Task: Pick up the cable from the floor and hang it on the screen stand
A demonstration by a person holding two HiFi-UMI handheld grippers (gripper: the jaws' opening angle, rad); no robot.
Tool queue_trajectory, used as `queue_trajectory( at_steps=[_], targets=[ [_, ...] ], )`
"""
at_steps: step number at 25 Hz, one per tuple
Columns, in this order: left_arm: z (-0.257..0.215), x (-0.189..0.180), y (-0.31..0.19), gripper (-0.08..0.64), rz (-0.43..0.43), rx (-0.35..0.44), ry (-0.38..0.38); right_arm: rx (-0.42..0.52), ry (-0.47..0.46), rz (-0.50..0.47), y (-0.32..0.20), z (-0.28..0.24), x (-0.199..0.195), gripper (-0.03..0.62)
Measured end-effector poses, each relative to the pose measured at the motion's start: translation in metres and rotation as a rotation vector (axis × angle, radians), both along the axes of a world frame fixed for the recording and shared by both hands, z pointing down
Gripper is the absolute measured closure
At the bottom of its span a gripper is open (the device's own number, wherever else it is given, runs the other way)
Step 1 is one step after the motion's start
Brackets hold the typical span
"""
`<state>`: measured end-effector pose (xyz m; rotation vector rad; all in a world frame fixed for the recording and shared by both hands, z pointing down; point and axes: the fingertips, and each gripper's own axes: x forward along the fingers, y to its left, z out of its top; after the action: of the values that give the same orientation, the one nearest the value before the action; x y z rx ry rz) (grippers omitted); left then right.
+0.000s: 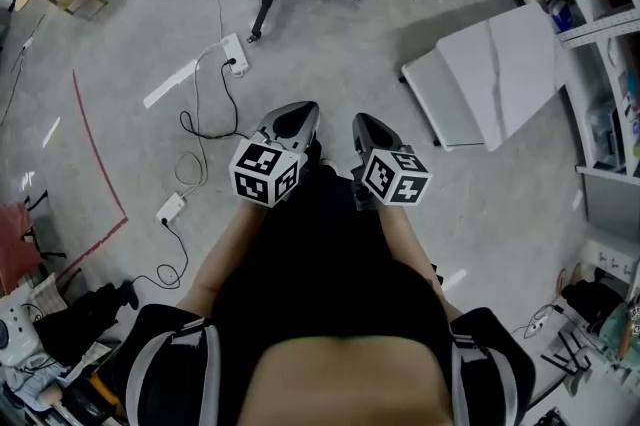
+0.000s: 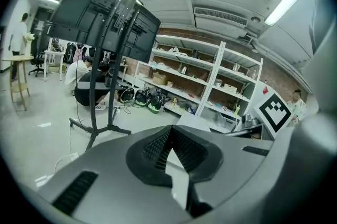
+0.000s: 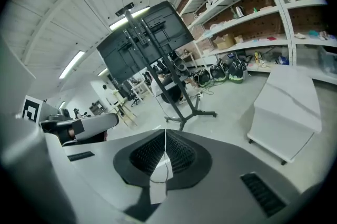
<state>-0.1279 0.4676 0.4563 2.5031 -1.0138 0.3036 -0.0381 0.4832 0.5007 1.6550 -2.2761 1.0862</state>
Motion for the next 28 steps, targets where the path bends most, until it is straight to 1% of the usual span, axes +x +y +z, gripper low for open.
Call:
queue_trajectory(
  at_steps=[6, 16, 21, 25, 28],
  targets=[
    [-0.003, 0.009, -0.049, 0.552, 0.008, -0.007, 0.004, 0.007, 0.019, 0.002, -0.049, -0.006, 0.007, 0.568],
    [-0.021, 0.016, -0.141, 0.553, 0.07, 0.031, 0.015, 0.055, 0.041, 0.04, -0.145, -0.028, 0.011, 0.568],
    [-0.025, 0.01, -0.168, 0.552, 0.083, 0.029, 0.032, 0.045, 0.044, 0.039, -0.168, -0.029, -0.003, 0.568],
    [-0.026, 0.008, -0.185, 0.552, 0.09, 0.013, 0.066, 0.046, 0.051, 0.021, -0.183, -0.03, -0.012, 0.568],
    [-0.022, 0.007, -0.192, 0.552, 0.098, 0.007, 0.061, 0.057, 0.062, 0.016, -0.192, -0.032, -0.013, 0.568]
  ],
)
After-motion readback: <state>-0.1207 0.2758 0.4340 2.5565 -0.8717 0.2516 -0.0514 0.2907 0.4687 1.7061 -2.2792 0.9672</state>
